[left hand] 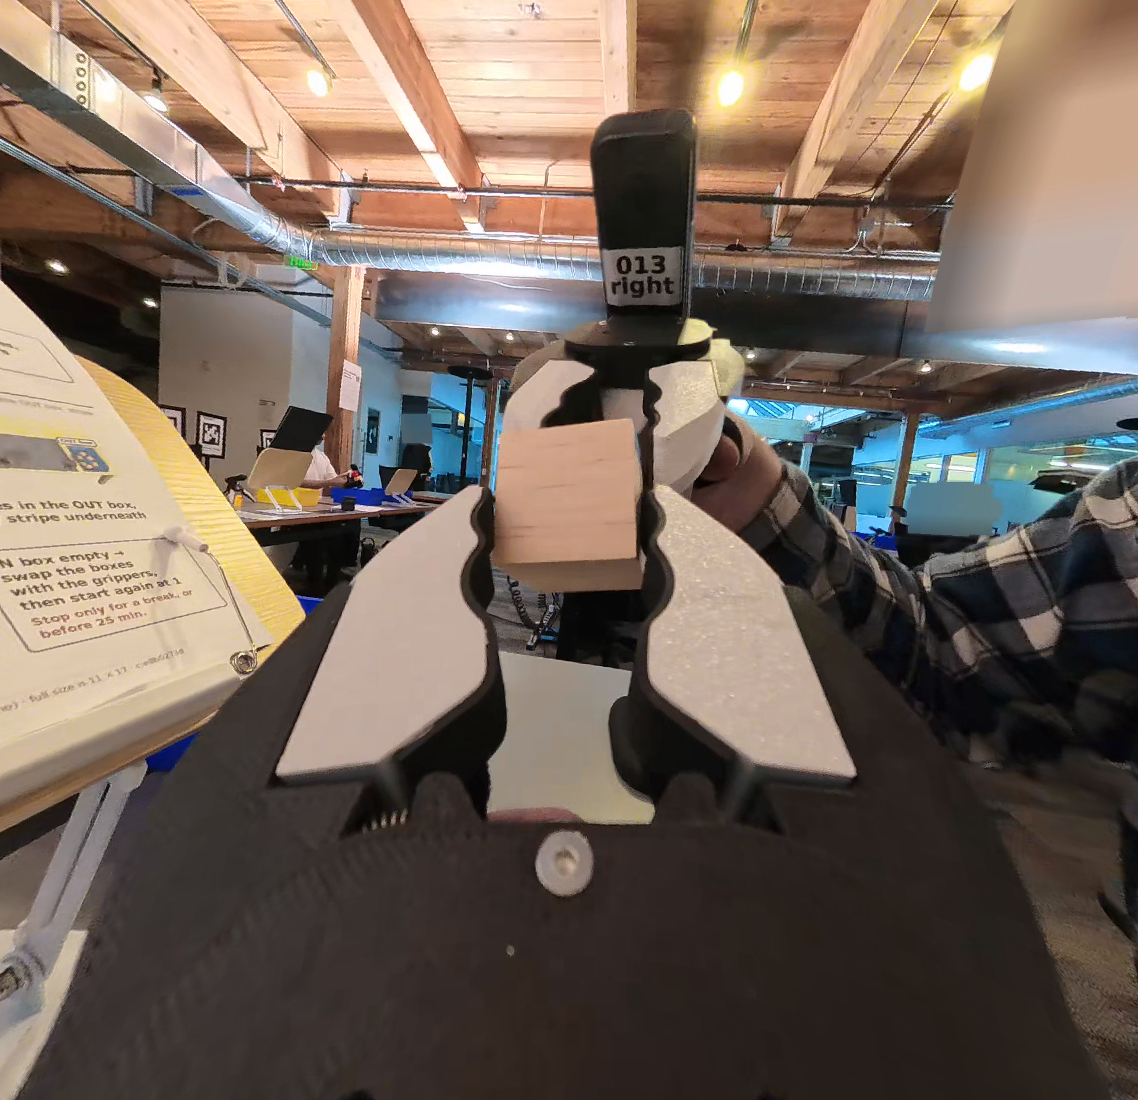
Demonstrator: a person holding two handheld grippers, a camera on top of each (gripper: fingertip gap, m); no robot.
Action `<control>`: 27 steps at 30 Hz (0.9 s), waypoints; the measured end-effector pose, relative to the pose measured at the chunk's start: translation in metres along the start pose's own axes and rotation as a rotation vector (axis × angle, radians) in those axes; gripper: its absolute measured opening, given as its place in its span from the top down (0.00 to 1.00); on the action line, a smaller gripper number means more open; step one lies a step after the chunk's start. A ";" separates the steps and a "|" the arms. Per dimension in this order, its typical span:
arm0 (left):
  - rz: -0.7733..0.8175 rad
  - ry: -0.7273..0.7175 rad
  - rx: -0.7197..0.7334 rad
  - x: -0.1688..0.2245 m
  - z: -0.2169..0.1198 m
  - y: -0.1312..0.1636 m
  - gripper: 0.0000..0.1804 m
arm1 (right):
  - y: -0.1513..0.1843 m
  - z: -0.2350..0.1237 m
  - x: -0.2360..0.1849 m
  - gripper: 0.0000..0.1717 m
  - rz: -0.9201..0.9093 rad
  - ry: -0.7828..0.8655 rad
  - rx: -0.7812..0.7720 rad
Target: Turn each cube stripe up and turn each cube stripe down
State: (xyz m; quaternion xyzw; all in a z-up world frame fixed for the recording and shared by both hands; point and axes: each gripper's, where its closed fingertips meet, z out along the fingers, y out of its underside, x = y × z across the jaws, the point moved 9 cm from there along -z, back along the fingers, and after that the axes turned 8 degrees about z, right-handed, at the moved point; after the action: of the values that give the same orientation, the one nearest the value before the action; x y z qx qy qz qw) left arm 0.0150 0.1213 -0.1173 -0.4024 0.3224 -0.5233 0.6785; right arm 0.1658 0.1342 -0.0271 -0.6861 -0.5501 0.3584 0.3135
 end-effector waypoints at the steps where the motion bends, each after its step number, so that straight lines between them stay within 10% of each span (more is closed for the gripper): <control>1: 0.009 -0.001 -0.015 0.000 0.000 0.001 0.75 | 0.001 0.000 0.001 0.76 -0.001 -0.001 -0.024; 11: 0.005 0.025 -0.006 -0.003 0.000 -0.002 0.74 | 0.001 -0.020 0.013 0.76 -0.060 0.005 -0.055; 15: 0.031 0.038 -0.044 -0.008 -0.018 0.004 0.92 | 0.003 -0.071 0.043 0.76 -0.159 0.141 -0.061; 27: -0.022 -0.015 -0.186 -0.031 -0.036 0.062 1.00 | 0.107 -0.115 0.218 0.76 -0.154 0.308 -0.638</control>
State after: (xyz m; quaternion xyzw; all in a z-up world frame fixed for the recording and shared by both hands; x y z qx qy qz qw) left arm 0.0041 0.1514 -0.1881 -0.4714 0.3600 -0.4954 0.6347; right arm 0.3487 0.3228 -0.0850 -0.7519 -0.6306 0.0364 0.1891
